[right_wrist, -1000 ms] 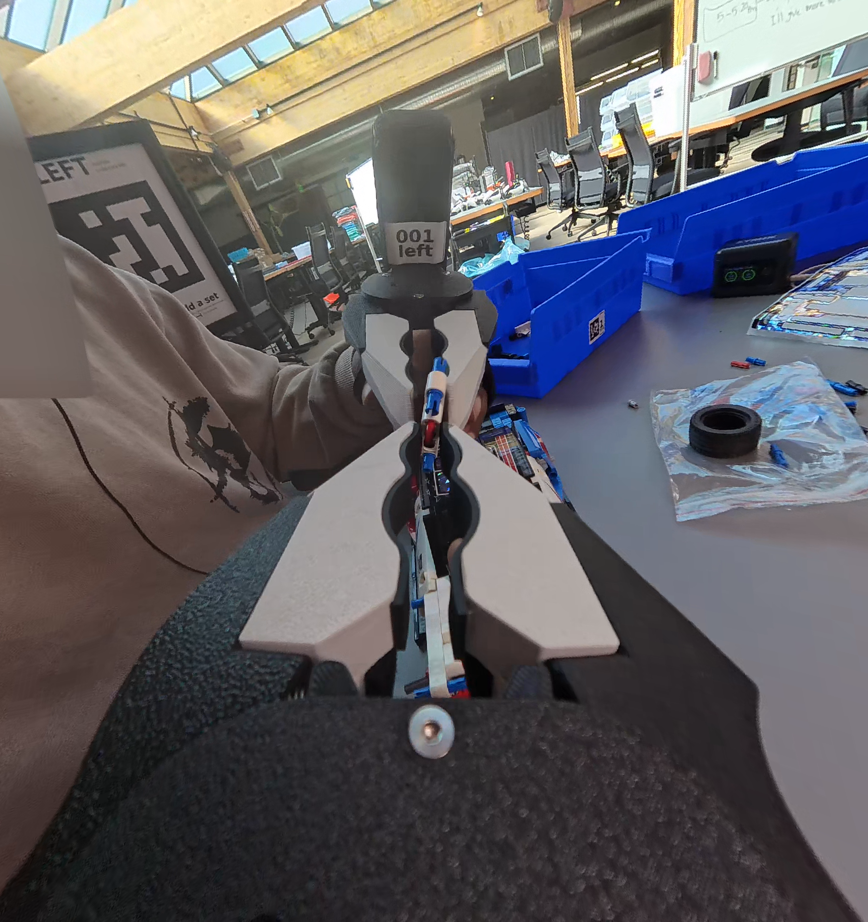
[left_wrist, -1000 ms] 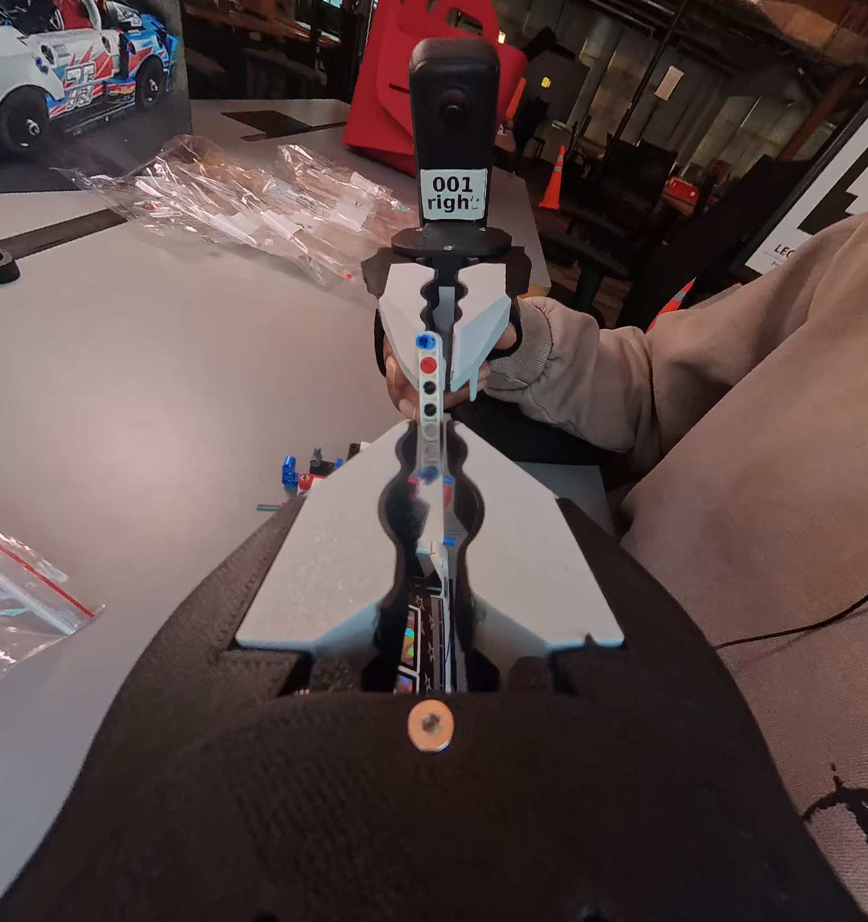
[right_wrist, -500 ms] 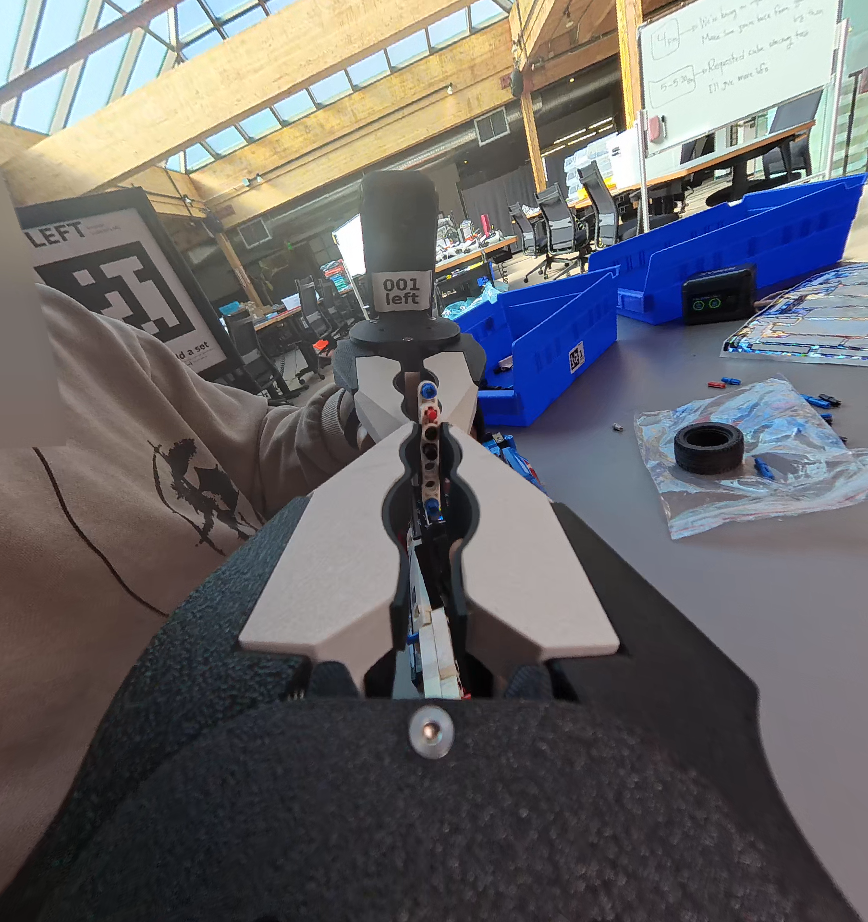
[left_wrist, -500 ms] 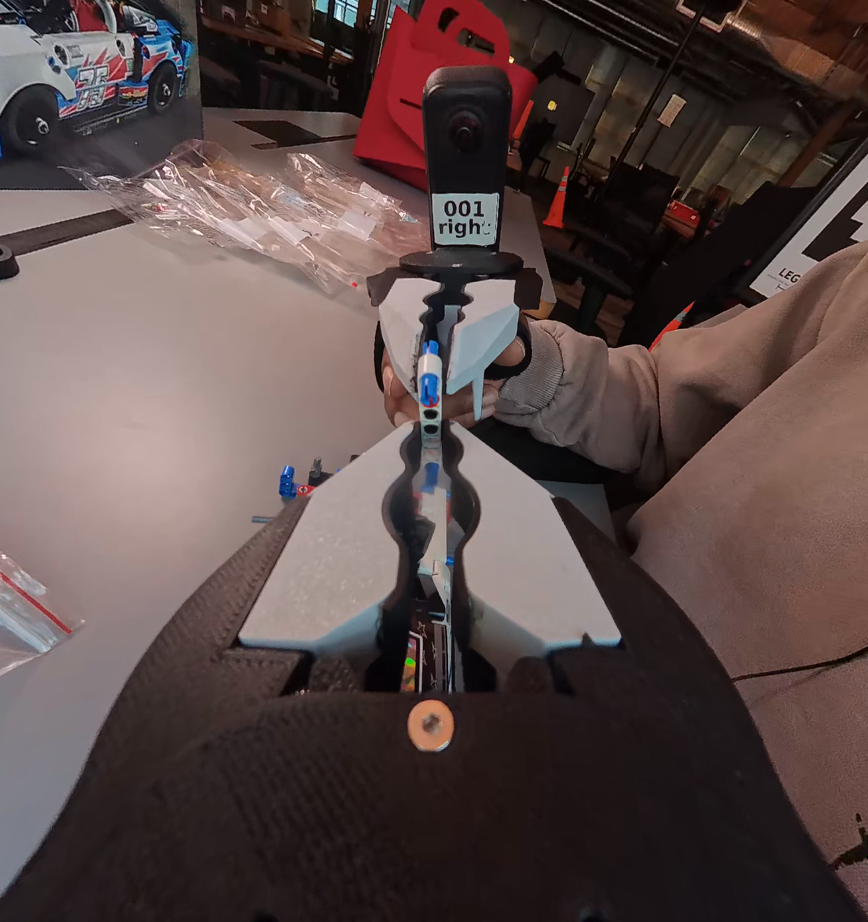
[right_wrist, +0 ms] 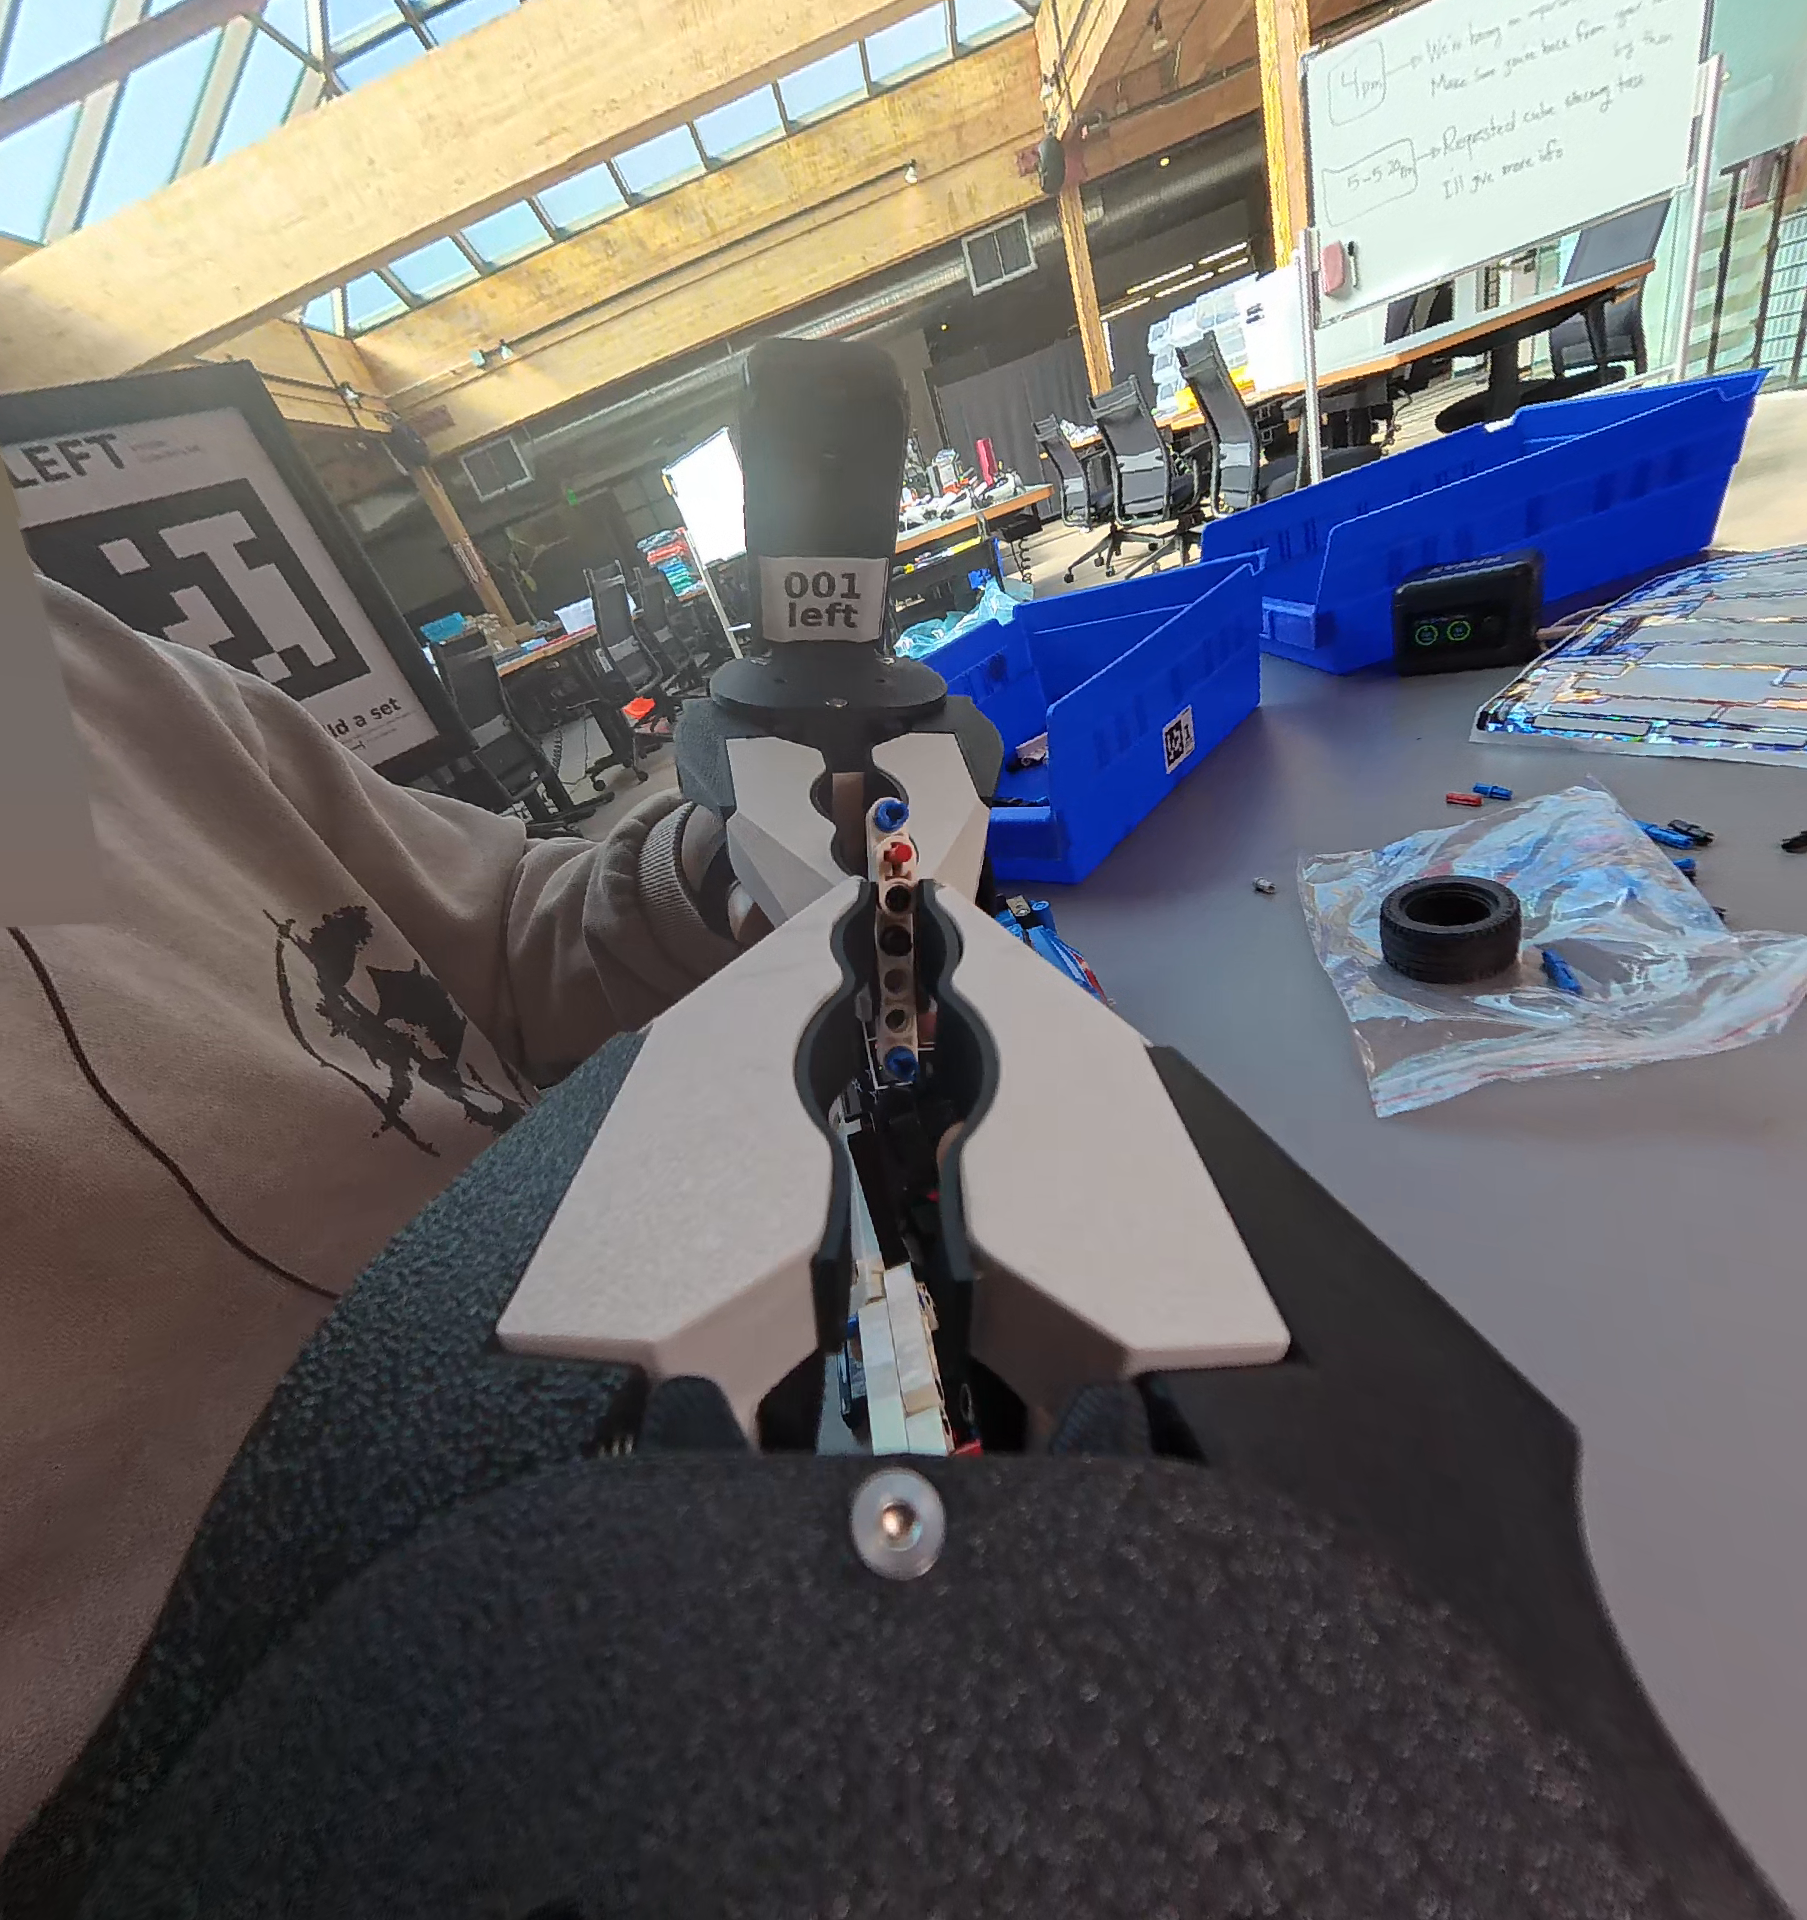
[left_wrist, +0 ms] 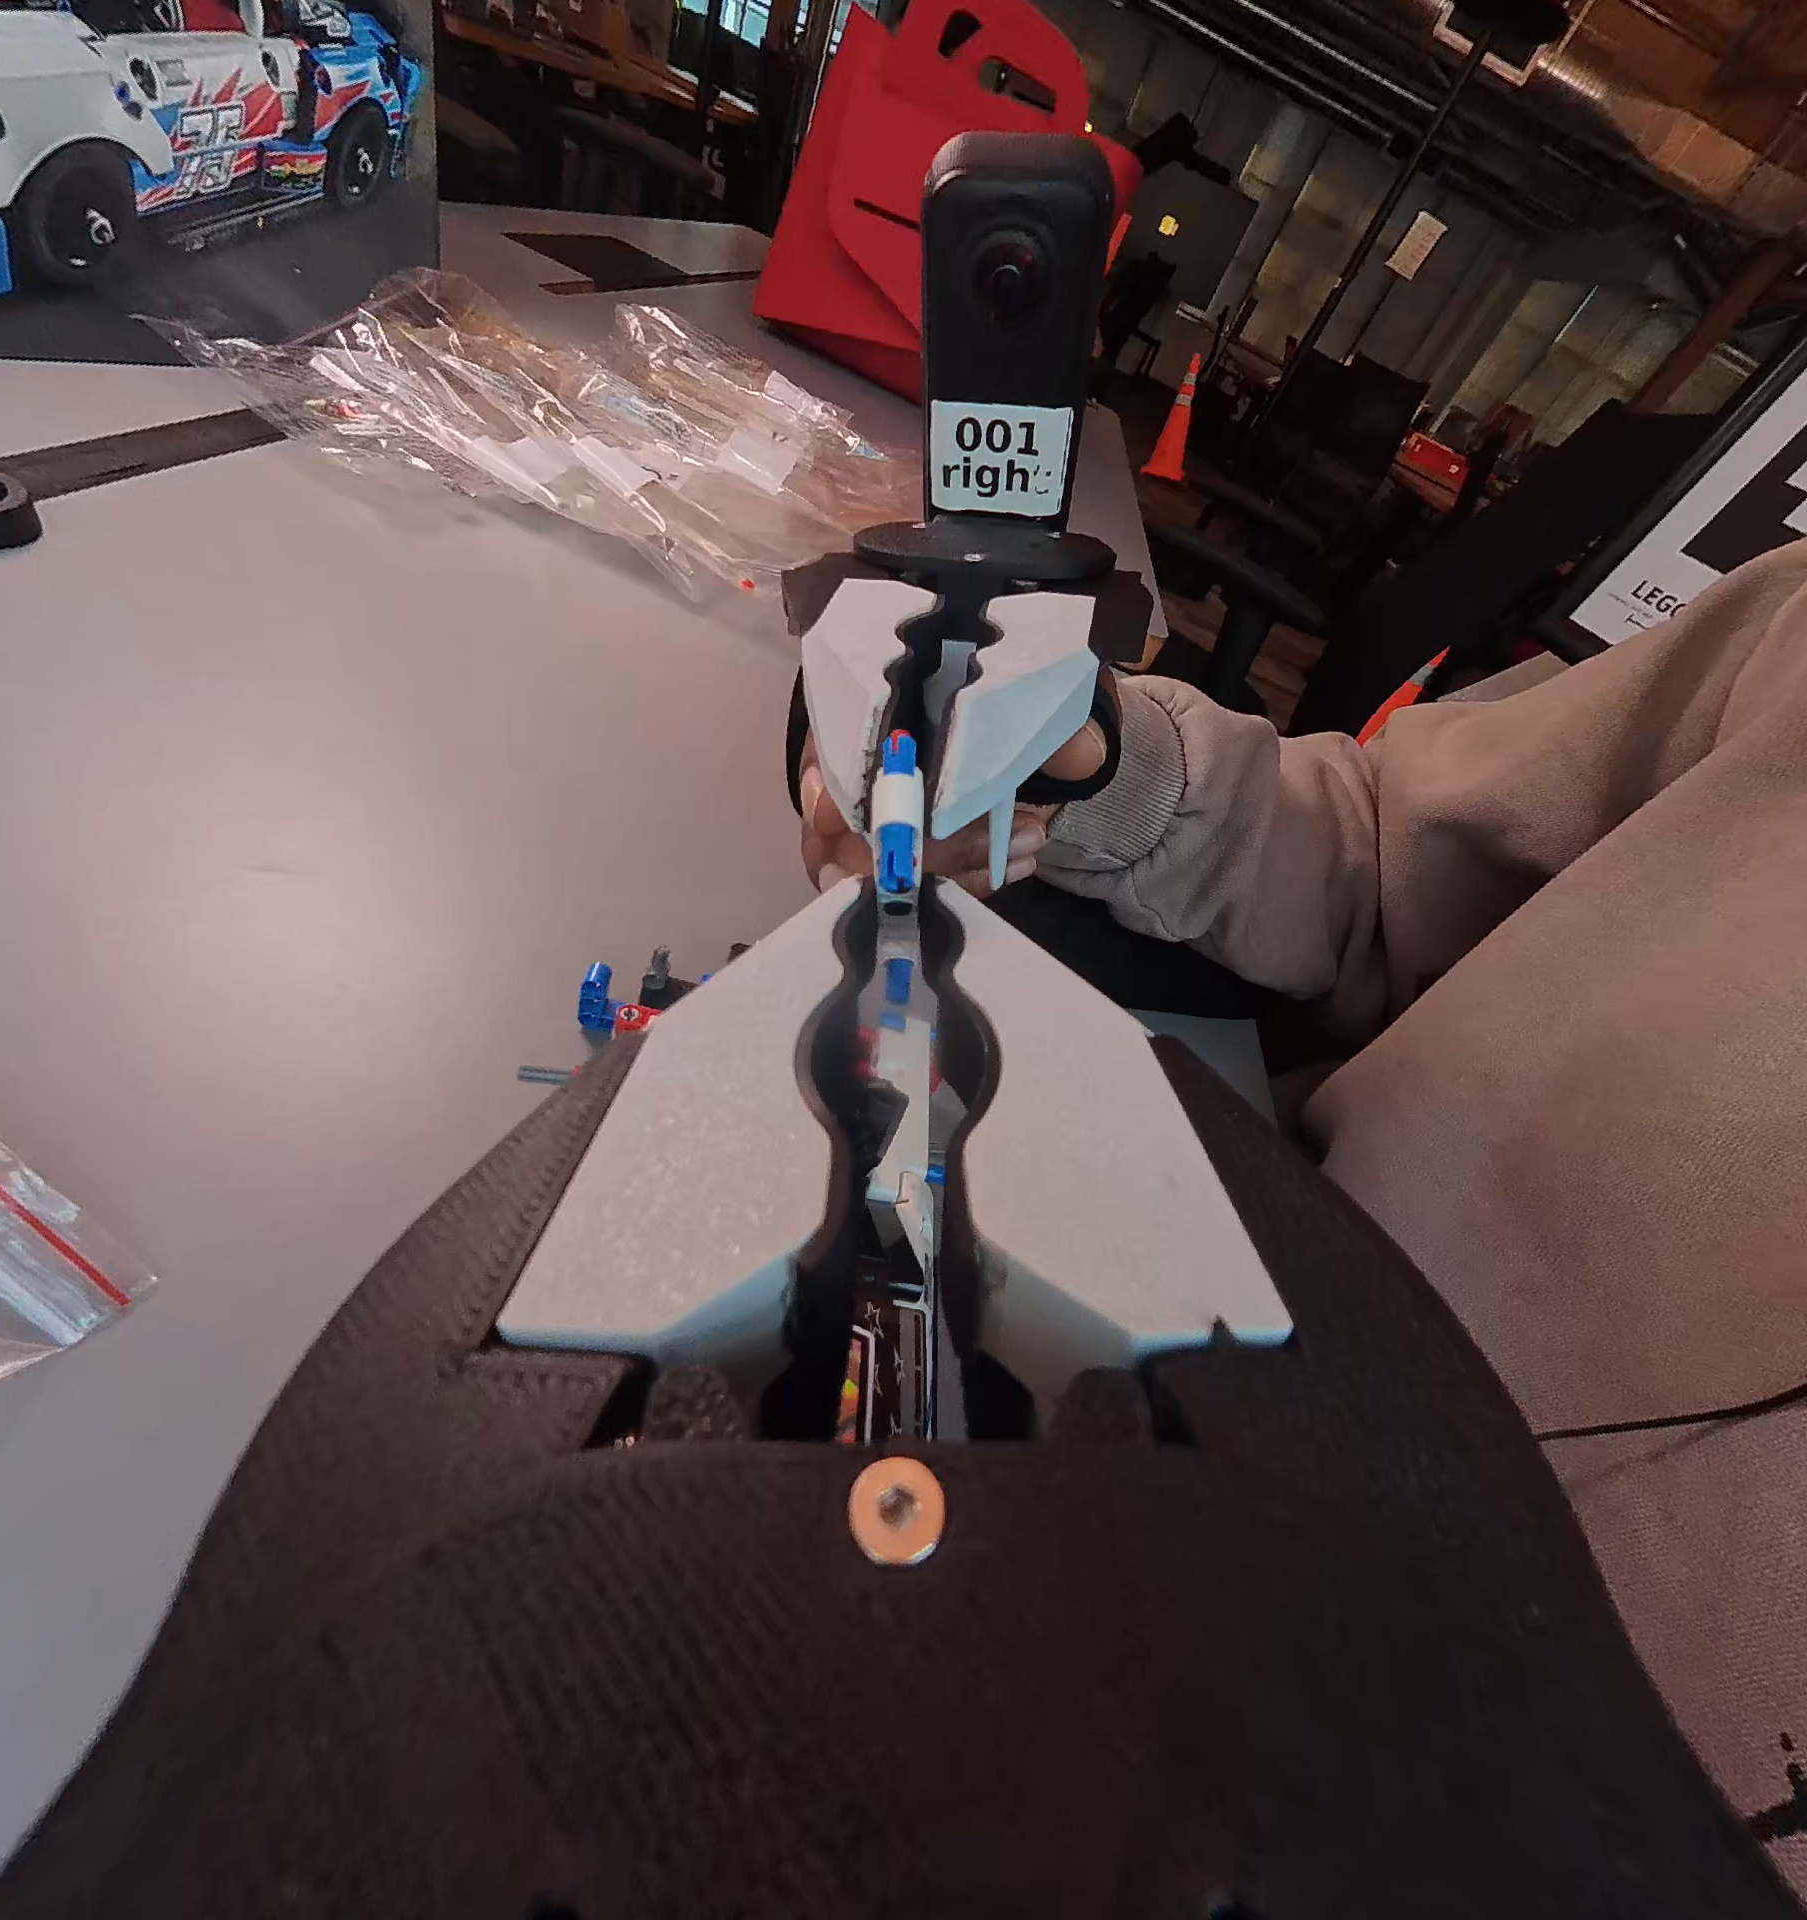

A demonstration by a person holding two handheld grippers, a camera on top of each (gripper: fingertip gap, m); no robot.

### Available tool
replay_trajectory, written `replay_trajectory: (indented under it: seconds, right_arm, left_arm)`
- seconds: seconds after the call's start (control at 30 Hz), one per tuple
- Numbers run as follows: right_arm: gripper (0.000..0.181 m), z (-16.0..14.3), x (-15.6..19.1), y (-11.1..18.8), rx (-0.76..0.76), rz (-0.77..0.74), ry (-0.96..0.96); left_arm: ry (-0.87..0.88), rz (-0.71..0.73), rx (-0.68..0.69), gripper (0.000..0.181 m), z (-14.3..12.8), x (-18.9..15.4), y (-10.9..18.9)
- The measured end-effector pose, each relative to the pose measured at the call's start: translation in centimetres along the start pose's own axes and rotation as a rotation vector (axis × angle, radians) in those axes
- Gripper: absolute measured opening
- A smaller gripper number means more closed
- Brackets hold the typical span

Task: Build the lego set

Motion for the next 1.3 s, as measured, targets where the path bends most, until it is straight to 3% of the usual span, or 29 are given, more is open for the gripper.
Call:
replay_trajectory:
  seconds: [0.23, 0.43, 0.6, 0.77, 1.3]
  right_arm:
    - [0.007, 0.1, -0.3, 0.3, 0.002, -0.016, 0.011]
    - [0.019, 0.8, -0.7, 0.5, 0.001, -0.055, 0.078]
    - [0.005, 1.2, -0.6, 0.6, -0.016, -0.053, 0.12]
    - [0.005, 1.7, -2.0, 2.3, -0.042, -0.082, 0.063]
    - [0.004, -0.2, -2.9, 2.2, 0.054, -0.084, 0.074]
  left_arm:
    - [0.011, 0.007, 0.015, 0.006, -0.2, 0.2, 0.2]
    - [-0.024, 0.02, 0.116, 0.006, -0.2, 0.5, -0.2]
    - [-0.075, 0.008, 0.191, 0.006, 1.0, 0.9, -0.6]
    - [-0.023, -0.05, 0.127, 0.006, 2.4, 1.7, -0.1]
    - [0.012, -0.074, 0.106, 0.006, 1.5, 3.0, 0.6]
Point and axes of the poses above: each gripper's, where its closed fingertips meet, y back along the fingers, z out of its top, x = y × z across the jaws, the point moved 4 cm from there along y, back along the fingers, and after that the axes turned 9 degrees about -z, right-handed, at the moved point
